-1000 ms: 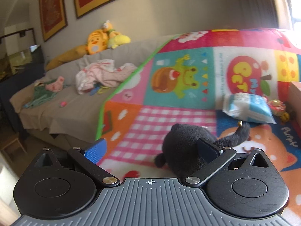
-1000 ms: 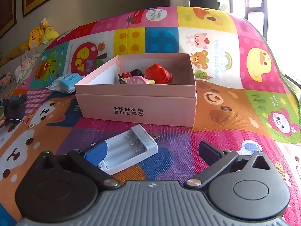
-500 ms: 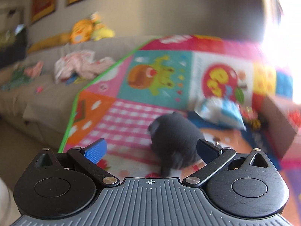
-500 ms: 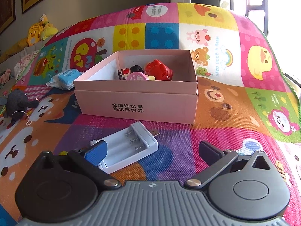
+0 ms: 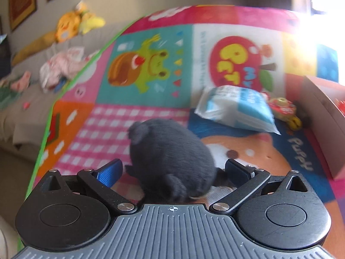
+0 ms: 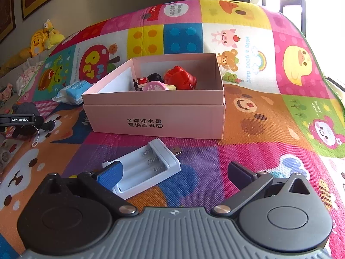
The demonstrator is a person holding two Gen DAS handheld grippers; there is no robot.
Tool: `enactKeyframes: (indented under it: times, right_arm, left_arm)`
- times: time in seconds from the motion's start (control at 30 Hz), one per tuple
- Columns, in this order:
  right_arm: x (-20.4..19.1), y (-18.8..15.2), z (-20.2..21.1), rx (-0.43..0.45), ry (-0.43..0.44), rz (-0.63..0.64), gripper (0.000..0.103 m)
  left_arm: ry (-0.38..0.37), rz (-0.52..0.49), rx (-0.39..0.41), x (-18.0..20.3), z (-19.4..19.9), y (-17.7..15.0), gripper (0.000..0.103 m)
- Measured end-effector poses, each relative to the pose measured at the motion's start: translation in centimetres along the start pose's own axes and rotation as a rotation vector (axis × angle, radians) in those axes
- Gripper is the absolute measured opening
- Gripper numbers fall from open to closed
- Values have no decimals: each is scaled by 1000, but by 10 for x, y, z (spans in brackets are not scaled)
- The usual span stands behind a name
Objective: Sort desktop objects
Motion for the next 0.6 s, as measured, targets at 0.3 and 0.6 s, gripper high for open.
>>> enactKeyframes:
  times: [0.3, 0.6]
  right_arm:
    - [7, 0, -2, -7, 1, -60, 103]
    - [6, 1, 1, 14, -10, -43, 103]
  left_arm:
    - [-39, -45, -1, 13, 20, -2, 78]
    - [-383, 0, 60, 97, 101, 17, 63]
Point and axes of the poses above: each gripper's, at about its wrist camera, not at the fingertips, and z roughly against the way its jaws point, x to its right, y to its top, the point moved 8 cm from there along -z, roughly the way its jaws point, and after that the axes turned 14 degrees about x, right-handed, at the moved point
